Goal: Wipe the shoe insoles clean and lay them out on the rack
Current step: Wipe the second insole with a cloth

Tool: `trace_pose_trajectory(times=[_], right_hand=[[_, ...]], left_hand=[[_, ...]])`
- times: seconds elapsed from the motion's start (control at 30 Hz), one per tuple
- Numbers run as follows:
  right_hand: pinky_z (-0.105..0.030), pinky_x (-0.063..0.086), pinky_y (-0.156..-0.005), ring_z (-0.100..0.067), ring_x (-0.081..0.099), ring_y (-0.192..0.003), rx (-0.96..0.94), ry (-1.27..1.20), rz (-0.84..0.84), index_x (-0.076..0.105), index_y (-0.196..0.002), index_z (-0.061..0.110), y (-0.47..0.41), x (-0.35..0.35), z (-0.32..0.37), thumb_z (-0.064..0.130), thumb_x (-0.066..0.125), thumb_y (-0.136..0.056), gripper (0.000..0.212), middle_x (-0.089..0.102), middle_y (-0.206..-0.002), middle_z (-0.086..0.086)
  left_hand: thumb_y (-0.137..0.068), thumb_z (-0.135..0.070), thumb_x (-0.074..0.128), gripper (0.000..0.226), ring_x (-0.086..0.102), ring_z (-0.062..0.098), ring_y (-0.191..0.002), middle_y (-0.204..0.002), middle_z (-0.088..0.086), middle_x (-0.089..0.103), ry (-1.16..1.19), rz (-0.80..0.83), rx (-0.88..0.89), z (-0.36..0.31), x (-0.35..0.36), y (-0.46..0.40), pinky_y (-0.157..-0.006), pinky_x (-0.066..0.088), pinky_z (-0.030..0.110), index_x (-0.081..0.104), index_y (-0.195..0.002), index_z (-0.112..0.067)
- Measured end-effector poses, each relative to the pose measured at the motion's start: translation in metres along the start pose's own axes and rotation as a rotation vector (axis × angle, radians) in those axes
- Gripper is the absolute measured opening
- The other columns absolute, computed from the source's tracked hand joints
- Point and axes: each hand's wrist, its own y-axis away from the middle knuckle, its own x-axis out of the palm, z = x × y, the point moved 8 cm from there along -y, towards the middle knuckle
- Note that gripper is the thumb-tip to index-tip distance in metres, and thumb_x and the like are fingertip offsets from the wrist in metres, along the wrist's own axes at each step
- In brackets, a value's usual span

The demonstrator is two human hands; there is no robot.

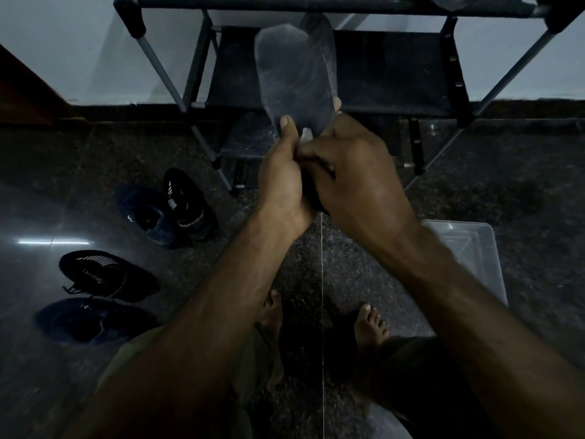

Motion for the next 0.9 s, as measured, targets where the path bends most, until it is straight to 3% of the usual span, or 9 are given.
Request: trace_pose_trajectory(times=[0.17,0.23,0.37,0.47,0.53,0.63,0.7,0.83,0.9], right_hand=[[-0.014,0.041,-0.062,-0.015,0.055,-0.078,0.038,0.091,-0.144,0.074,-0.095,0.007,-0.003,-0.018,-0.030,0.017,0.059,-0.095,0.019,0.057,-0.089,-0.007],[-0.017,0.045,-0.064,-0.015,0.056,-0.080,0.071,0.091,-0.160,0.074,-0.096,0.008,-0.003,-0.022,-0.040,0.016,0.063,-0.092,0.014,0.058,-0.092,-0.008],[-0.007,0.041,-0.067,-0.009,0.052,-0.081,-0.018,0.034,-0.107,0.075,-0.093,0.007,-0.001,-0.012,-0.019,0.016,0.060,-0.094,0.018,0.058,-0.088,-0.009],[-0.022,0.047,-0.064,-0.018,0.056,-0.077,-0.096,0.031,-0.052,0.075,-0.091,0.005,0.000,-0.002,-0.005,0.015,0.056,-0.096,0.023,0.058,-0.085,-0.011],[-0.015,0.045,-0.068,-0.021,0.060,-0.083,-0.071,0.048,-0.089,0.075,-0.093,0.006,-0.002,-0.007,-0.012,0.017,0.057,-0.096,0.022,0.060,-0.088,-0.011],[-0.005,0.041,-0.066,-0.002,0.053,-0.078,0.042,0.011,-0.135,0.074,-0.096,0.005,-0.002,-0.015,-0.030,0.017,0.059,-0.095,0.019,0.056,-0.091,-0.002],[-0.002,0.040,-0.069,0.000,0.051,-0.076,0.069,-0.032,-0.150,0.074,-0.095,0.008,-0.002,-0.017,-0.037,0.016,0.066,-0.091,0.012,0.058,-0.092,-0.001],[-0.004,0.039,-0.070,0.003,0.051,-0.076,0.055,-0.117,-0.122,0.074,-0.093,0.011,-0.001,-0.017,-0.032,0.016,0.070,-0.086,0.010,0.058,-0.089,0.001],[-0.011,0.041,-0.066,-0.004,0.051,-0.074,-0.022,-0.068,-0.073,0.075,-0.091,0.009,0.002,-0.005,-0.014,0.016,0.065,-0.089,0.013,0.058,-0.085,-0.004]], left_hand=[[-0.104,-0.046,0.028,0.056,0.060,0.026,-0.121,-0.132,0.014,0.061,0.034,-0.024,-0.038,0.003,0.002,0.000,-0.101,0.050,0.038,0.058,-0.127,-0.005],[-0.103,-0.047,0.028,0.059,0.058,0.028,-0.123,-0.135,0.016,0.059,0.022,-0.015,-0.048,0.004,0.003,0.000,-0.104,0.047,0.041,0.053,-0.136,-0.005],[-0.105,-0.045,0.028,0.058,0.055,0.026,-0.127,-0.138,0.015,0.056,0.035,-0.023,-0.023,0.000,-0.001,0.000,-0.112,0.039,0.041,0.051,-0.137,-0.003],[-0.105,-0.044,0.029,0.054,0.060,0.023,-0.122,-0.133,0.012,0.061,0.021,-0.024,0.005,-0.003,-0.004,-0.002,-0.107,0.044,0.038,0.053,-0.135,-0.005],[-0.105,-0.043,0.029,0.054,0.058,0.027,-0.124,-0.134,0.015,0.059,0.045,-0.028,-0.008,-0.001,-0.003,-0.002,-0.108,0.044,0.040,0.055,-0.132,-0.004],[-0.104,-0.046,0.028,0.060,0.055,0.028,-0.127,-0.138,0.017,0.056,0.084,-0.019,-0.028,0.000,-0.002,-0.003,-0.108,0.043,0.041,0.050,-0.137,-0.001],[-0.104,-0.047,0.027,0.062,0.055,0.026,-0.127,-0.140,0.016,0.054,0.097,-0.018,-0.023,-0.002,-0.003,-0.005,-0.107,0.045,0.040,0.048,-0.140,-0.002],[-0.105,-0.047,0.022,0.063,0.058,0.023,-0.120,-0.137,0.014,0.055,0.079,-0.013,0.036,-0.012,-0.004,-0.007,-0.106,0.045,0.038,0.049,-0.138,-0.001],[-0.105,-0.045,0.024,0.060,0.061,0.018,-0.117,-0.130,0.011,0.061,0.054,-0.025,0.057,-0.014,-0.007,-0.006,-0.105,0.047,0.035,0.052,-0.135,-0.001]])
